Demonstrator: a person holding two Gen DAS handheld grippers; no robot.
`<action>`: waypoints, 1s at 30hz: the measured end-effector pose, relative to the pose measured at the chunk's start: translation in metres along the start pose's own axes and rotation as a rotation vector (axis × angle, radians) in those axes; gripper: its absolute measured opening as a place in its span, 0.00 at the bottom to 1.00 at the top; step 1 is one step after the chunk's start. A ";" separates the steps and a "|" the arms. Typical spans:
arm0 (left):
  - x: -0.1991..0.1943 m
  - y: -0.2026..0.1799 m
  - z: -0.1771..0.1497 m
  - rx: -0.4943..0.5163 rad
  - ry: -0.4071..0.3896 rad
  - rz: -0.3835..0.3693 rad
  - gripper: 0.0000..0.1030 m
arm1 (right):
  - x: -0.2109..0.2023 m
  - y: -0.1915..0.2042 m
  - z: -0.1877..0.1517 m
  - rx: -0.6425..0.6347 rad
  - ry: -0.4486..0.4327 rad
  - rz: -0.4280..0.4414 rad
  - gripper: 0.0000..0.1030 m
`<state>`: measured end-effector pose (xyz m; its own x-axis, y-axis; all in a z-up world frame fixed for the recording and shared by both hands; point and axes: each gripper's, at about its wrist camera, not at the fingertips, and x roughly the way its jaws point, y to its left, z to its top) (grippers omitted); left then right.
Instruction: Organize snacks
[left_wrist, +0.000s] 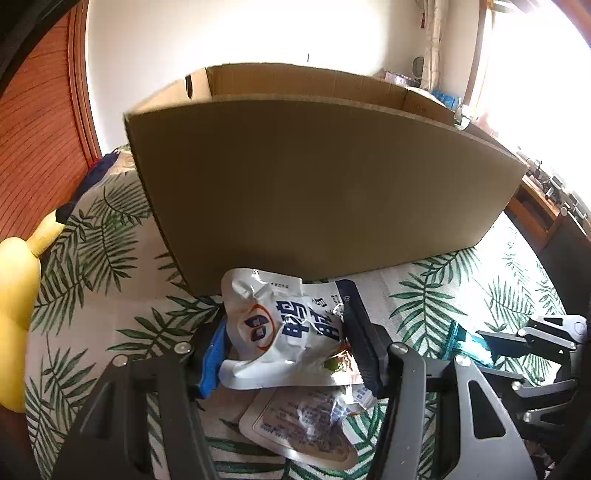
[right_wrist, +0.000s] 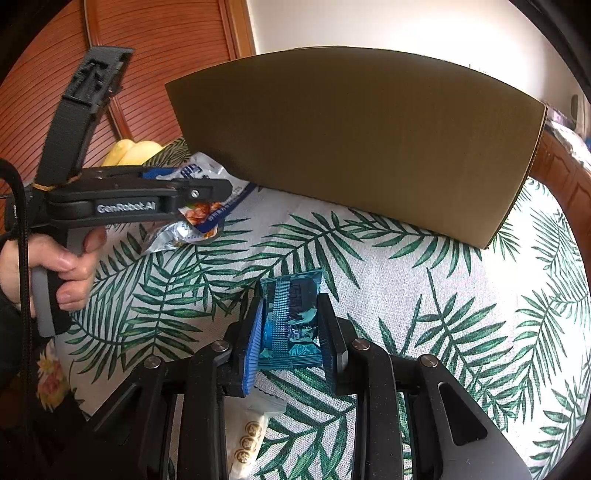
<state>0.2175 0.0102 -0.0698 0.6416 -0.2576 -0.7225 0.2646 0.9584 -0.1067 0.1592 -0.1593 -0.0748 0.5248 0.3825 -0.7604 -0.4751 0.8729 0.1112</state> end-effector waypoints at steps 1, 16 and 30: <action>-0.002 0.000 0.001 -0.001 -0.004 -0.001 0.55 | 0.000 0.000 0.000 0.000 0.000 0.000 0.25; -0.030 0.007 0.011 -0.008 -0.057 -0.023 0.56 | -0.011 -0.010 -0.001 0.035 -0.041 0.021 0.24; -0.055 -0.004 0.026 0.016 -0.123 -0.053 0.56 | -0.034 -0.020 0.007 0.034 -0.119 -0.005 0.24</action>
<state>0.1993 0.0170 -0.0117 0.7094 -0.3223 -0.6268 0.3113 0.9411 -0.1316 0.1561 -0.1872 -0.0467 0.6082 0.4096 -0.6799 -0.4492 0.8838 0.1306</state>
